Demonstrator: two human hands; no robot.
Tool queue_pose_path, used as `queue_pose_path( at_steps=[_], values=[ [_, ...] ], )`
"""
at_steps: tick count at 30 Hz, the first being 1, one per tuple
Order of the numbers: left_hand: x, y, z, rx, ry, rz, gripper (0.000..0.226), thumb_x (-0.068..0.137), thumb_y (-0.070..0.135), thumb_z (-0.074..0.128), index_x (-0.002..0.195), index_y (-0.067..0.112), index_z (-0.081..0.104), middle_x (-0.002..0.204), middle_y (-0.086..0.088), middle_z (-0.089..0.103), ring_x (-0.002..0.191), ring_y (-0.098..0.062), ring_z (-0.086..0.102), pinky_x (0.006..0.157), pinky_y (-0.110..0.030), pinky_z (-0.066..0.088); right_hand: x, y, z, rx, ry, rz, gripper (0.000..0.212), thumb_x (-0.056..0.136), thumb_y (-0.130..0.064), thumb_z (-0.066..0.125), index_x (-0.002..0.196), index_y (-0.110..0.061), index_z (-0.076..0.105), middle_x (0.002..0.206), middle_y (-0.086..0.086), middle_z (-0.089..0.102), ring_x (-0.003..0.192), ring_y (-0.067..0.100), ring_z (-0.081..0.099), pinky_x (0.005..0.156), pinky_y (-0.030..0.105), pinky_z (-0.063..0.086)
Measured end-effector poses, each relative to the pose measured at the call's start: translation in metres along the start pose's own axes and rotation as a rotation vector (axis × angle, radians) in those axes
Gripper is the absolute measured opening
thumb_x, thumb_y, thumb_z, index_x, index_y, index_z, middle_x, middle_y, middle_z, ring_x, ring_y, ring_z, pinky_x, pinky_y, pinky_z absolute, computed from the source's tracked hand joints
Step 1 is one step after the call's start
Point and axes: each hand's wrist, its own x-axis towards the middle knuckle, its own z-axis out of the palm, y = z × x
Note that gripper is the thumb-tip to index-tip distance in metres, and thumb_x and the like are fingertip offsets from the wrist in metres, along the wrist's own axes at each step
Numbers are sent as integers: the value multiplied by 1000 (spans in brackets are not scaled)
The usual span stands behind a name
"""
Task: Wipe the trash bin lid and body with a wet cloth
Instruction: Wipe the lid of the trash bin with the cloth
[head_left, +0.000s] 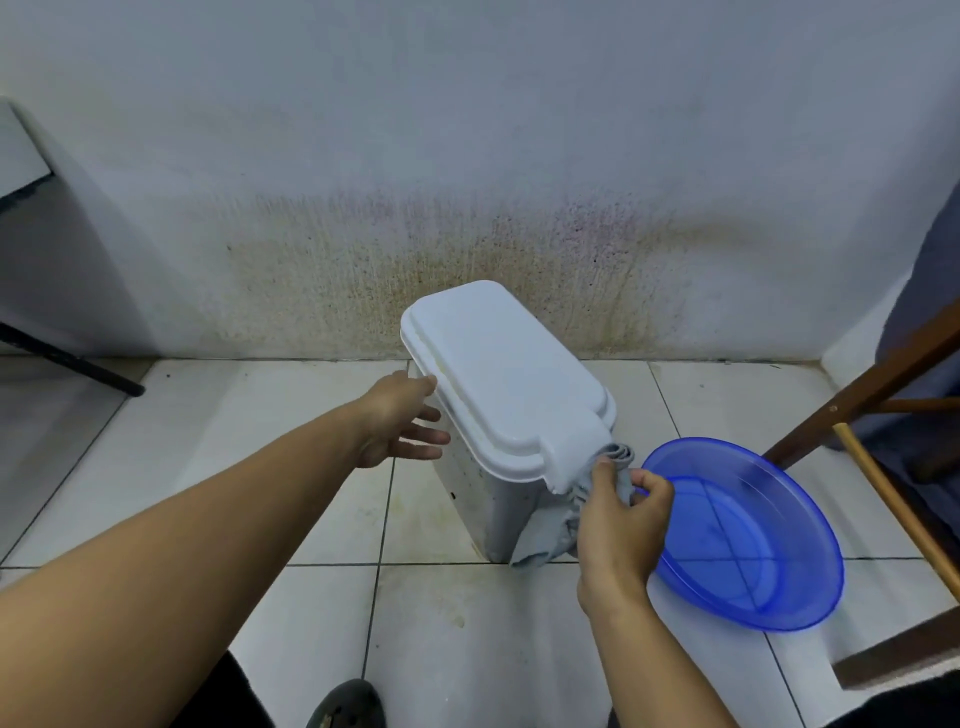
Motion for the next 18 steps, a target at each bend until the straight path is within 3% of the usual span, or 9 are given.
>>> queue_pose_path(
  at_steps=[2,5,8,13,18],
  values=[
    [5,-1,2,-54,0,-11,38,110,23,49,143,4,45,119,-18,65,96,-35,74,79,-46,65,-4,1,1,-2,-18,4,28,93,-38,65,107,-20,48,98,0,61,76,14,61,54,26,40],
    [11,-4,9,-49,-29,-15,17,107,17,57,119,6,57,108,-17,67,89,-30,69,74,-40,64,-10,0,4,-58,-64,-53,36,89,-42,70,107,-22,45,101,1,59,79,14,62,53,22,41],
    [16,-5,10,-35,-48,-26,25,105,18,60,126,6,60,103,-15,67,86,-27,68,65,-34,63,-10,2,4,-136,-94,-103,39,88,-39,71,108,-22,43,106,2,56,80,12,60,50,15,39],
    [12,-7,20,-111,-46,-59,20,103,12,57,120,4,61,92,-13,65,81,-24,65,61,-31,60,10,1,0,-211,-104,-118,32,93,-41,63,107,-22,42,105,6,58,79,16,60,52,24,40],
    [-7,-22,39,-112,-151,-105,18,106,16,51,118,8,61,94,-13,71,87,-27,77,66,-36,62,44,-28,-9,-355,8,-223,27,94,-29,61,112,-19,45,118,8,51,83,22,48,63,32,34]
  ],
)
